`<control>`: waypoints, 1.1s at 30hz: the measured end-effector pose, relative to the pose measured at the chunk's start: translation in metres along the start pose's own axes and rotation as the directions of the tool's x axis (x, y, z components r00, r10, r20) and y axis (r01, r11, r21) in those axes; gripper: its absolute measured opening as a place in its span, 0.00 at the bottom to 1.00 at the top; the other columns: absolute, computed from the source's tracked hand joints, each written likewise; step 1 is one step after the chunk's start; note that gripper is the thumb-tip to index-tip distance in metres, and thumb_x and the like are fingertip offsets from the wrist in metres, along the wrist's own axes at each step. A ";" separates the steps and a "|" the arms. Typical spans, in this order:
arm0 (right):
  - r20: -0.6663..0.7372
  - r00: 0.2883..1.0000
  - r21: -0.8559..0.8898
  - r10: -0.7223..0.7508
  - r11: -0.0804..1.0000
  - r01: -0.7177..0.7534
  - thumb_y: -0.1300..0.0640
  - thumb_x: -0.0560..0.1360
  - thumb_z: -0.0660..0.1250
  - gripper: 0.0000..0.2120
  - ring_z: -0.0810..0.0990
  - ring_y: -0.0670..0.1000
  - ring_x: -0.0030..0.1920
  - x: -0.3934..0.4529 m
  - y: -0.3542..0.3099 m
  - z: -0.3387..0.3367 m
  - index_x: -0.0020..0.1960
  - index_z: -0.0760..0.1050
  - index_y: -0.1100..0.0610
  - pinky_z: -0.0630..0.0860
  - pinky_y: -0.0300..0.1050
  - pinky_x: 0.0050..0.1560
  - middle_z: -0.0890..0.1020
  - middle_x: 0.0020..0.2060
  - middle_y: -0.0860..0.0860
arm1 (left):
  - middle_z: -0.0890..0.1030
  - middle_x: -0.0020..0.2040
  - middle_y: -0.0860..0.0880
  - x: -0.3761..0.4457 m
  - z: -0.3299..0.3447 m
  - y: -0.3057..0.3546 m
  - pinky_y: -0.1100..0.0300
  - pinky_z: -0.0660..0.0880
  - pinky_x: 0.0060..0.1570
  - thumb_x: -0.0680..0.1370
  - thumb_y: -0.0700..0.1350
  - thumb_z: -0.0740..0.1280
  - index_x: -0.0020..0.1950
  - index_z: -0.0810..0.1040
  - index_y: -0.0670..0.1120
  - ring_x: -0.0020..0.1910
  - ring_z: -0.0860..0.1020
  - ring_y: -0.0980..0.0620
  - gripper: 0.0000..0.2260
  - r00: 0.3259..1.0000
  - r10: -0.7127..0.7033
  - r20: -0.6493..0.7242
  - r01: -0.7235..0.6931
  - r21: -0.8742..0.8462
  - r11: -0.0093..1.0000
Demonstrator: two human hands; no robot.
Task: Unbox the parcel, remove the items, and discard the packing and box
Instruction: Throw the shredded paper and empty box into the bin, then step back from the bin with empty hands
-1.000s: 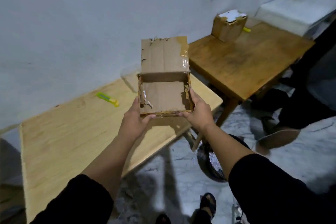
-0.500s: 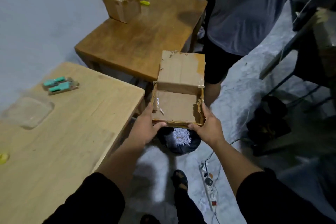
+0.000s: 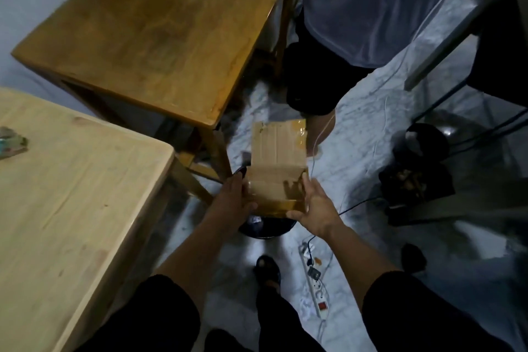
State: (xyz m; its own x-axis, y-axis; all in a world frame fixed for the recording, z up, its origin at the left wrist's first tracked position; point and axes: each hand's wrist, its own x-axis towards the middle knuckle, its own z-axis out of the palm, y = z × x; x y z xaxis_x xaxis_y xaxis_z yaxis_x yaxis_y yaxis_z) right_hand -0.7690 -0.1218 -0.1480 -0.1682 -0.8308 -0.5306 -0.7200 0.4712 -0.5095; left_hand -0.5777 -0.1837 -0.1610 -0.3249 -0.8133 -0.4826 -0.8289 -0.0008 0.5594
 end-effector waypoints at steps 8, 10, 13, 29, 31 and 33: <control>0.073 0.997 -0.376 -0.019 0.926 0.045 0.49 0.76 0.62 0.32 0.61 0.57 0.72 0.029 -0.024 -0.028 0.74 0.54 0.60 0.66 0.49 0.67 0.59 0.73 0.57 | 0.68 0.67 0.40 0.018 -0.015 0.024 0.51 0.70 0.60 0.79 0.50 0.60 0.70 0.61 0.42 0.65 0.68 0.42 0.23 0.997 0.012 -0.070 0.013 0.345 0.938; 0.063 0.996 -0.429 -0.062 0.899 0.084 0.49 0.77 0.61 0.32 0.62 0.57 0.71 0.031 -0.040 -0.040 0.74 0.53 0.61 0.66 0.49 0.66 0.60 0.72 0.58 | 0.70 0.65 0.41 0.020 -0.027 0.033 0.52 0.70 0.57 0.79 0.50 0.60 0.68 0.64 0.42 0.64 0.69 0.42 0.21 0.992 0.051 -0.120 -0.005 0.358 0.934; 0.054 0.989 -0.491 -0.134 0.859 0.144 0.49 0.78 0.59 0.32 0.61 0.57 0.72 0.031 -0.068 -0.063 0.75 0.49 0.61 0.67 0.49 0.65 0.59 0.73 0.58 | 0.72 0.60 0.41 0.018 -0.050 0.048 0.52 0.71 0.56 0.78 0.50 0.62 0.65 0.67 0.40 0.61 0.71 0.42 0.20 0.975 0.103 -0.195 -0.025 0.369 0.929; -0.095 0.749 -0.611 -0.656 0.633 0.476 0.48 0.79 0.57 0.32 0.54 0.55 0.75 -0.003 -0.282 -0.145 0.75 0.49 0.62 0.58 0.48 0.72 0.57 0.75 0.57 | 0.65 0.71 0.39 -0.049 -0.241 0.072 0.51 0.58 0.72 0.79 0.54 0.57 0.72 0.58 0.39 0.74 0.59 0.42 0.27 0.658 0.147 -0.738 0.280 0.421 0.862; -0.083 0.719 -0.612 -0.690 0.605 0.510 0.48 0.79 0.57 0.32 0.52 0.54 0.76 -0.009 -0.307 -0.142 0.75 0.49 0.62 0.56 0.48 0.73 0.56 0.75 0.57 | 0.65 0.71 0.38 -0.067 -0.259 0.060 0.50 0.58 0.72 0.79 0.54 0.57 0.72 0.58 0.38 0.74 0.59 0.41 0.27 0.627 0.106 -0.772 0.324 0.381 0.866; -0.065 0.677 -0.611 -0.733 0.566 0.553 0.49 0.79 0.57 0.32 0.53 0.54 0.76 -0.016 -0.331 -0.133 0.75 0.49 0.62 0.56 0.49 0.73 0.56 0.75 0.57 | 0.66 0.70 0.38 -0.086 -0.274 0.043 0.50 0.60 0.72 0.79 0.53 0.57 0.71 0.59 0.38 0.72 0.61 0.41 0.26 0.588 0.063 -0.806 0.362 0.332 0.871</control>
State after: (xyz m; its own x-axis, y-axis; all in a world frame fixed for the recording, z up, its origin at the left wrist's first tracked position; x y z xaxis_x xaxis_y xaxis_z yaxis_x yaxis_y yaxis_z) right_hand -0.6176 -0.3034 0.1189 0.3702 -0.9272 0.0576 -0.9119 -0.3745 -0.1677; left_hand -0.4610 -0.2729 0.0894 0.1239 -0.9474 0.2951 -0.9908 -0.1021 0.0883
